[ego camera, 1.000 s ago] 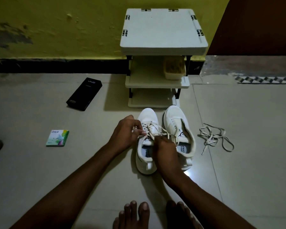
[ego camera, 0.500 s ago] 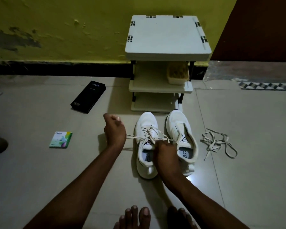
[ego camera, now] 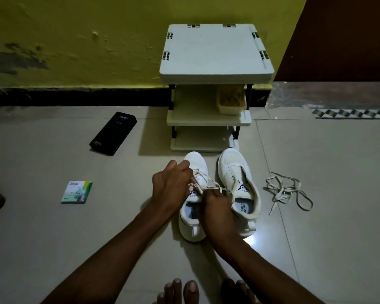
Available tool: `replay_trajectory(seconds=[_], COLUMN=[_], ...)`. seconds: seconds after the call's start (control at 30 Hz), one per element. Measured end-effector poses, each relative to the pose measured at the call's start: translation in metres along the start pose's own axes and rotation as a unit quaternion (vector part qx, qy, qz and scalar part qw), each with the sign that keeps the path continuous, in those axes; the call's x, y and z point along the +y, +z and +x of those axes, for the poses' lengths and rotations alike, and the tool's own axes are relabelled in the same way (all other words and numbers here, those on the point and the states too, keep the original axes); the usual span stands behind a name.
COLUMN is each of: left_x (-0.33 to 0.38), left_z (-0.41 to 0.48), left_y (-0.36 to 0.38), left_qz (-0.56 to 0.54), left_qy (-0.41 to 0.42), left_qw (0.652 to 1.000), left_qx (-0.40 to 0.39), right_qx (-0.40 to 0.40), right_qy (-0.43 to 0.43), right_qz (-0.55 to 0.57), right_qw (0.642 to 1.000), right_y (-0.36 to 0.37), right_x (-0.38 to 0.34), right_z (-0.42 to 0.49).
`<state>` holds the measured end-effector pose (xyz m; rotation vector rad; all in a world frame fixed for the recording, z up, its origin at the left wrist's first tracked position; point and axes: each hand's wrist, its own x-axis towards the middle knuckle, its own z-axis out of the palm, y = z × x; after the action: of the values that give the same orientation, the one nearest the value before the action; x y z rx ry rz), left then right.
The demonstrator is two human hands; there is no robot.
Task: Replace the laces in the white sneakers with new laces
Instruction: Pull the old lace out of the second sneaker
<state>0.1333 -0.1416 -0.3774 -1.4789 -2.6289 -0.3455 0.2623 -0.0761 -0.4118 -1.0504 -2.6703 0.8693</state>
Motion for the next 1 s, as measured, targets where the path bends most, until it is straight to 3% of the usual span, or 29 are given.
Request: replay_trajectory(seconds=[0.1, 0.2, 0.3, 0.37, 0.5, 0.53, 0.57, 0.63, 0.7, 0.8, 1.0], left_x=[-0.009, -0.018, -0.021, -0.021, -0.009, -0.005, -0.004, -0.009, -0.013, -0.014, -0.018], left_z=[0.002, 0.009, 0.007, 0.006, 0.02, 0.021, 0.022, 0.018, 0.015, 0.011, 0.002], left_y=[0.006, 0.006, 0.011, 0.015, 0.014, 0.011, 0.009, 0.012, 0.015, 0.015, 0.024], left_qz=[-0.058, -0.153, -0.179, -0.254, -0.551, -0.554, -0.511, -0.347, -0.215, -0.236, -0.33], left_qy=[-0.12, -0.298, -0.309, -0.29, -0.366, -0.354, -0.311, -0.15, -0.001, 0.05, 0.006], left_qw=[0.977, 0.916, 0.9, 0.883, 0.732, 0.742, 0.793, 0.923, 0.977, 0.965, 0.94], left_qx=[0.166, 0.222, 0.25, 0.269, 0.164, 0.134, 0.114, 0.069, -0.01, -0.104, -0.08], right_qx=[-0.005, 0.001, -0.008, -0.007, 0.011, 0.014, 0.011, 0.003, -0.001, 0.001, 0.016], right_qy=[0.002, 0.014, 0.018, 0.01, -0.014, -0.016, -0.012, -0.016, -0.014, -0.017, -0.02], right_qz=[0.046, 0.035, 0.054, 0.032, -0.027, -0.03, -0.032, -0.03, -0.015, -0.003, -0.007], right_qw=[0.999, 0.999, 0.998, 0.999, 0.999, 0.999, 0.999, 0.999, 1.0, 1.0, 1.0], right_y=[0.0, 0.001, -0.001, 0.0, 0.004, 0.003, 0.001, 0.0, 0.0, 0.001, -0.005], right_x=[0.0, 0.0, -0.004, -0.005, -0.004, -0.004, -0.005, -0.006, -0.005, -0.001, -0.004], right_z=[-0.001, 0.002, 0.002, 0.003, 0.007, 0.006, 0.005, 0.004, 0.004, 0.004, 0.012])
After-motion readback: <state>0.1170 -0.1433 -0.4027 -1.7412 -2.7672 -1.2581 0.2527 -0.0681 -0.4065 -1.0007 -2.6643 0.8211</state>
